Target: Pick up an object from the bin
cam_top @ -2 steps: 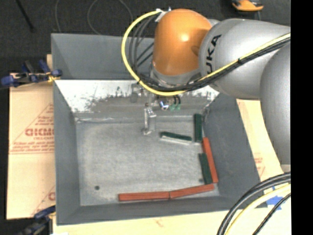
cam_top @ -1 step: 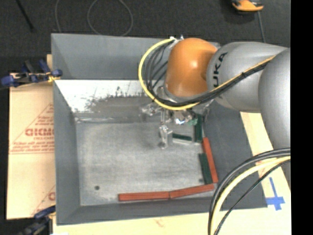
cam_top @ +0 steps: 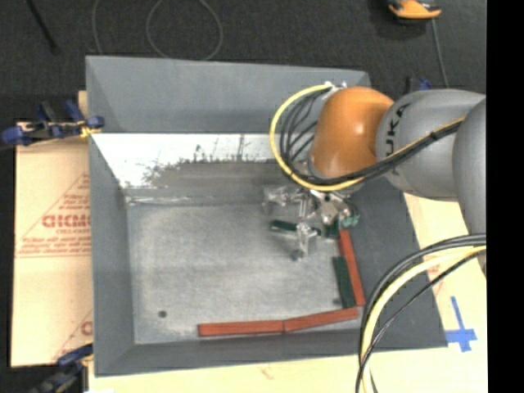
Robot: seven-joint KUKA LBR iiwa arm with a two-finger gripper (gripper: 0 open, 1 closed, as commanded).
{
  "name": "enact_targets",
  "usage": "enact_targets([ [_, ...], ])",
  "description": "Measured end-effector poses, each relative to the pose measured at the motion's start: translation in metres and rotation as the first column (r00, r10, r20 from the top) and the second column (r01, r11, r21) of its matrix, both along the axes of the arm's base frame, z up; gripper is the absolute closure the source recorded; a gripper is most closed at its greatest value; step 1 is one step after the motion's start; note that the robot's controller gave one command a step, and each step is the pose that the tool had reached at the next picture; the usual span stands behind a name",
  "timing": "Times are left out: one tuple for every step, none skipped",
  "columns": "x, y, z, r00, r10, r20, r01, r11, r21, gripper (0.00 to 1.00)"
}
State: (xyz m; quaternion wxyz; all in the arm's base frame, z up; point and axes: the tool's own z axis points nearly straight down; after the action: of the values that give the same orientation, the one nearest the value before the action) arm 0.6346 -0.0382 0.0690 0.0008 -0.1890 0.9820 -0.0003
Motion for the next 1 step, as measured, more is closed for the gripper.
enact_targets([
  [0.0012,0.004,0.0023,1.0,0.002,0.003,-0.002,1.0,0.003,1.0],
])
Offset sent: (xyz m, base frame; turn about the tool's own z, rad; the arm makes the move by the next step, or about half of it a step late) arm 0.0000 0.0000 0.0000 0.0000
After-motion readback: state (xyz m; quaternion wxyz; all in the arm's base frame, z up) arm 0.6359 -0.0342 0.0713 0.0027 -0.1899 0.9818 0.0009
